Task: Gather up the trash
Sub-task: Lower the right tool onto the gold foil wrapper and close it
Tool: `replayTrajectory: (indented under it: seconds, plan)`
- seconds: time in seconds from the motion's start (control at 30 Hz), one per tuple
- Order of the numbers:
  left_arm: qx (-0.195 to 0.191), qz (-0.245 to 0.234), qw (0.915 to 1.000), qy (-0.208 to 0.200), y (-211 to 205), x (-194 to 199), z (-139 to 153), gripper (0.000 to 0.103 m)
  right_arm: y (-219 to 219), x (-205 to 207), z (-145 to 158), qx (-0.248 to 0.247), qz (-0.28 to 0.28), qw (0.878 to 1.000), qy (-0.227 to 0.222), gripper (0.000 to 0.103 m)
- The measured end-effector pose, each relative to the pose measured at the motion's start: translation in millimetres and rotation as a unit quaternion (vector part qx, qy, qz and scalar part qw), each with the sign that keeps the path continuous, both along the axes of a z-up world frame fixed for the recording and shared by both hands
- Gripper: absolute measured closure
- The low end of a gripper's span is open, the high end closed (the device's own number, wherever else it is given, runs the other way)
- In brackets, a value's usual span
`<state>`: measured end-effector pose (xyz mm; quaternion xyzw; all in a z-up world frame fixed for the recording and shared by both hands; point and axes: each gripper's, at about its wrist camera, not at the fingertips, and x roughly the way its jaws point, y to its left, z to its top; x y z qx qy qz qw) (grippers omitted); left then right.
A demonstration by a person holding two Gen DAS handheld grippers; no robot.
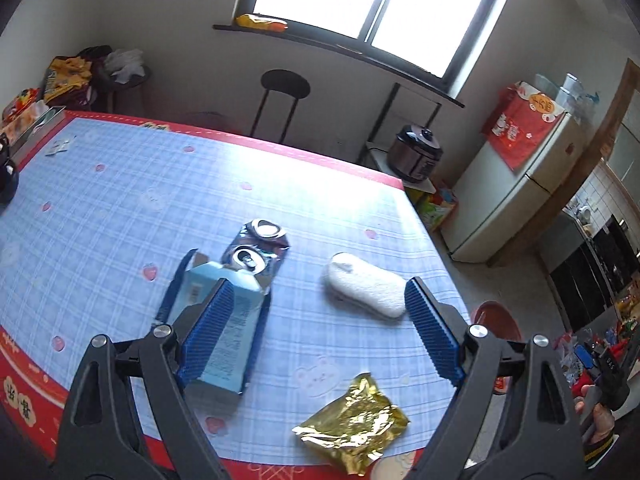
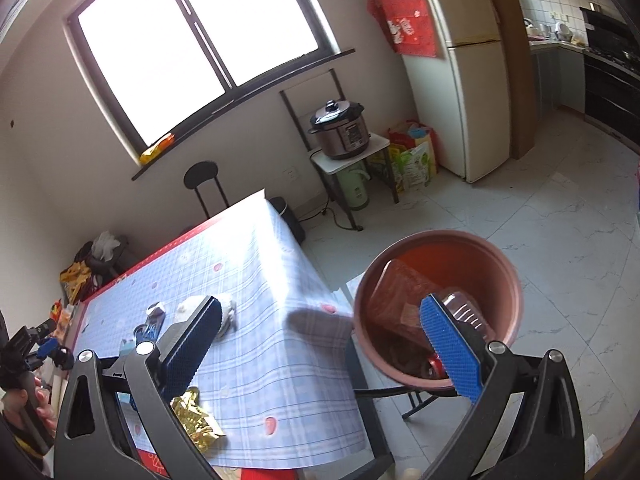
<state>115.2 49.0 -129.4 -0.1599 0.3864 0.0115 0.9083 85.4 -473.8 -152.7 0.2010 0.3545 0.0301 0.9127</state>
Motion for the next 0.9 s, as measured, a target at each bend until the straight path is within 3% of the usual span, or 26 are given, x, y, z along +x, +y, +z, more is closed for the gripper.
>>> replayTrajectory:
  seconds: [0.33,0.63,0.9]
  plan:
    - [-0.024,0.028,0.9976,0.059,92,-38,-61,0.017,132,13,-37,-0.010,0.087,0.992,0.092,0.005]
    - [-0.037,-0.026,0.9941,0.099,132,-22,-106,0.017,198,-10,-86,-0.007,0.074,0.981,0.179,0.005]
    - [-0.039,-0.079,0.9879,0.128,137,7,-129,0.017,230,-30,-117,0.007,0.061,0.970,0.235,0.005]
